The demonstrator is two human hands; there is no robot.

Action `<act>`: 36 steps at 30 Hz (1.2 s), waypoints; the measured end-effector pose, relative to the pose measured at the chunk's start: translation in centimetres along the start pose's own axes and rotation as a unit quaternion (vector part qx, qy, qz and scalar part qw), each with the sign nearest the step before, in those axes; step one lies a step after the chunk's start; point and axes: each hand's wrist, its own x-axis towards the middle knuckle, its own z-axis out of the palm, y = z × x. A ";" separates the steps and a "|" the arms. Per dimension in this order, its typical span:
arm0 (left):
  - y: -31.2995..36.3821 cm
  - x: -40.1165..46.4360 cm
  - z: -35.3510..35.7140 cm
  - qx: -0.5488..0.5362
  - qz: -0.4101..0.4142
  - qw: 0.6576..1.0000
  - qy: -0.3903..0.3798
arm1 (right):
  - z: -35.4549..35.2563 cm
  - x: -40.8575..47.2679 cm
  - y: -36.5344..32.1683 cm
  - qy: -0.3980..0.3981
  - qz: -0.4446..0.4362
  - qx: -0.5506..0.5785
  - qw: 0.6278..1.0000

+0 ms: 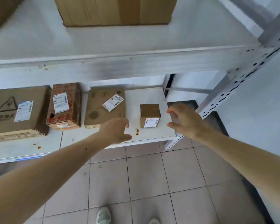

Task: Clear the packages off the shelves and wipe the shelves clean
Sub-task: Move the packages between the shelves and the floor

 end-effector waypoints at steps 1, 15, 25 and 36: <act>-0.6 1.7 1.2 0.022 0.003 1.000 0.003 | 1.9 0.8 1.1 -0.010 0.007 -0.030 0.999; -5.7 24.0 16.9 0.161 0.009 0.984 0.078 | 20.8 11.8 12.2 0.017 0.074 -0.050 0.996; -6.5 29.9 20.4 0.049 0.098 0.984 0.143 | 23.3 15.5 15.7 0.007 -0.023 0.091 0.996; -5.9 26.8 20.6 -0.052 0.238 0.960 0.135 | 22.5 8.7 13.8 0.051 -0.053 0.154 0.985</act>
